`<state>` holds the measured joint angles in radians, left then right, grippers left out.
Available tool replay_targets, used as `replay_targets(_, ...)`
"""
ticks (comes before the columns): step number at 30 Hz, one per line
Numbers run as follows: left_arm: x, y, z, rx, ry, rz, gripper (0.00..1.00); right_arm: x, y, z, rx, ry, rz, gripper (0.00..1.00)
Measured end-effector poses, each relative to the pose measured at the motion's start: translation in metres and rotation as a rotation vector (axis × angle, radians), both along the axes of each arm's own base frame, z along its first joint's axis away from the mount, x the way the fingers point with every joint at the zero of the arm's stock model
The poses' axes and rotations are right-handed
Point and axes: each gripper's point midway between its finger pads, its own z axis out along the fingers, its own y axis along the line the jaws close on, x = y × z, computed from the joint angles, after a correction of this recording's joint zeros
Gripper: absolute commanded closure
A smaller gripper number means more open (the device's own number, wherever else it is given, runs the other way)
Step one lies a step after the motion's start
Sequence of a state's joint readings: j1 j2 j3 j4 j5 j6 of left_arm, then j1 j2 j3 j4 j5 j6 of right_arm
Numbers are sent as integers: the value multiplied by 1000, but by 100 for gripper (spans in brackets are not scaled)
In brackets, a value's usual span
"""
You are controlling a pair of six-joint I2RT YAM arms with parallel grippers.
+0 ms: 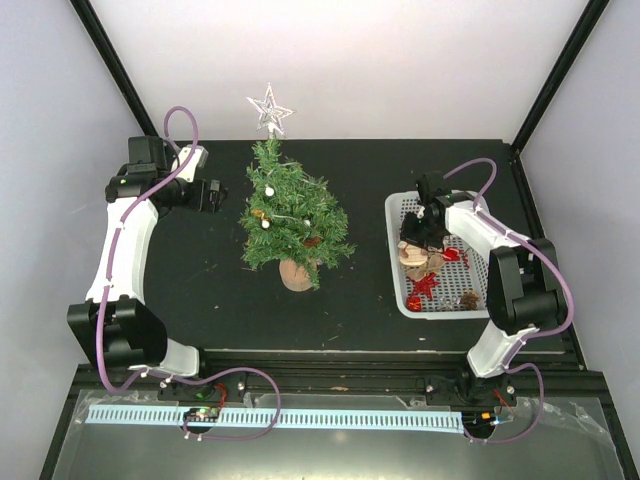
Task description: Decorate the small christmas tree
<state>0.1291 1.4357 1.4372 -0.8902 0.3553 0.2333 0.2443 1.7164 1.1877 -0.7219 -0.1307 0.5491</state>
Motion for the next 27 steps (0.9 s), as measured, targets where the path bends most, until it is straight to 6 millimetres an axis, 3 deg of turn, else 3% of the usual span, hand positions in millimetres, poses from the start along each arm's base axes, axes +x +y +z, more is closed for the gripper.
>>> replay_targets(8, 0, 0, 0, 0, 0, 1, 1, 3, -2, 9, -15, -15, 3, 99)
replay_targets(11, 0, 0, 0, 0, 0, 0, 1, -1, -5, 22, -25, -34, 12, 99)
replay_targets(21, 0, 0, 0, -2, -1, -1, 1, -18, -14, 113, -22, -230, 33, 99)
replay_targets(24, 0, -1, 0, -3, -1, -2, 1, -31, -9, 141, 13, -300, 54, 99)
replay_targets(27, 0, -1, 0, -5, -1, -4, 1, -48, 8, 165, 36, -358, 119, 99)
